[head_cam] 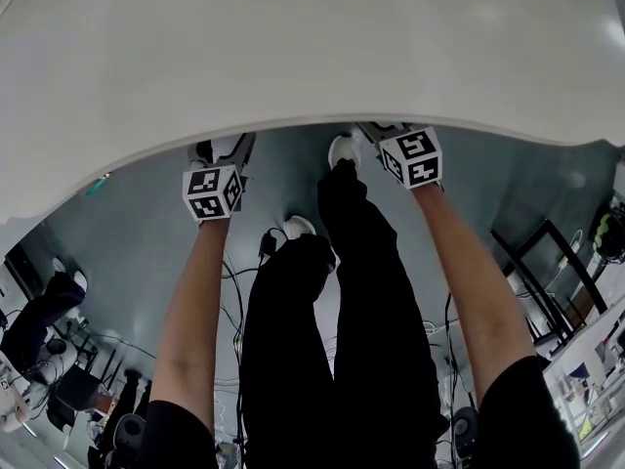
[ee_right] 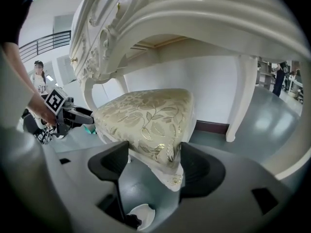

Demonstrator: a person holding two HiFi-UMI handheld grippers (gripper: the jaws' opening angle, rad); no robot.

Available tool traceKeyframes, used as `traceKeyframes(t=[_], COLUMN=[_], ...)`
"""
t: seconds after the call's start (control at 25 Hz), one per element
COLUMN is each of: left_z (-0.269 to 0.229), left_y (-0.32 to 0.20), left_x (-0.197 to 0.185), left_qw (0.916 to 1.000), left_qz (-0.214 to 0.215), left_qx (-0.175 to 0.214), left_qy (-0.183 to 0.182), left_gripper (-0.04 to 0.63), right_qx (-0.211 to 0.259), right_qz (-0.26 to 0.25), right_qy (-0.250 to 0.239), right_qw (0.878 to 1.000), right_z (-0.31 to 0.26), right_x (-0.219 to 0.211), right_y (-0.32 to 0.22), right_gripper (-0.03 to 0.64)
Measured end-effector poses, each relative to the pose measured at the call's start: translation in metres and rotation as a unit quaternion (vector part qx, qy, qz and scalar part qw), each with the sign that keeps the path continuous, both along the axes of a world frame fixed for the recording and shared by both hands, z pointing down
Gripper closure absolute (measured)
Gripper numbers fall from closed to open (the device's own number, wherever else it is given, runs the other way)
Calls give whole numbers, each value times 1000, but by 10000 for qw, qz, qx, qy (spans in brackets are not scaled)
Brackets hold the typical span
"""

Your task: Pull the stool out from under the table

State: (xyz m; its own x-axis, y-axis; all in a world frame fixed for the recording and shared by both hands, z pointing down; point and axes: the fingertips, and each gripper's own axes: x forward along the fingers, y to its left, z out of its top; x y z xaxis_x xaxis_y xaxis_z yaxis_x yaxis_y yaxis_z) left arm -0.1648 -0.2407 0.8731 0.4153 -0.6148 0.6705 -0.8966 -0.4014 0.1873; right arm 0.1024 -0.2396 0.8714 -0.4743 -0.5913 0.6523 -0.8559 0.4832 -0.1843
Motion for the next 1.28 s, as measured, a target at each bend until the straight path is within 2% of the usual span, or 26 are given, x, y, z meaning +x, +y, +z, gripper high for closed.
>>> traceKeyframes(t=[0.16, 0.44, 0.88, 1.28], left_z=[5, 7, 1, 11], left_y=[4, 11, 41, 82], left_x=[0, 6, 3, -5], left_qw=[9998, 9994, 9992, 9975], left_qz=[75, 228, 207, 442], left_qx=[-203, -249, -328, -547], left_qy=[31, 61, 81, 91], left_gripper=[215, 216, 216, 216], right_qx=[-4, -82, -241, -376], right_qz=[69, 388, 298, 375], right_qy=[64, 101, 185, 215], right_qw=[10000, 9992, 9991, 9984], right_z=[6, 10, 4, 16], right_x=[-1, 4, 1, -7], right_y=[3, 20, 45, 87], right_gripper=[278, 281, 282, 282])
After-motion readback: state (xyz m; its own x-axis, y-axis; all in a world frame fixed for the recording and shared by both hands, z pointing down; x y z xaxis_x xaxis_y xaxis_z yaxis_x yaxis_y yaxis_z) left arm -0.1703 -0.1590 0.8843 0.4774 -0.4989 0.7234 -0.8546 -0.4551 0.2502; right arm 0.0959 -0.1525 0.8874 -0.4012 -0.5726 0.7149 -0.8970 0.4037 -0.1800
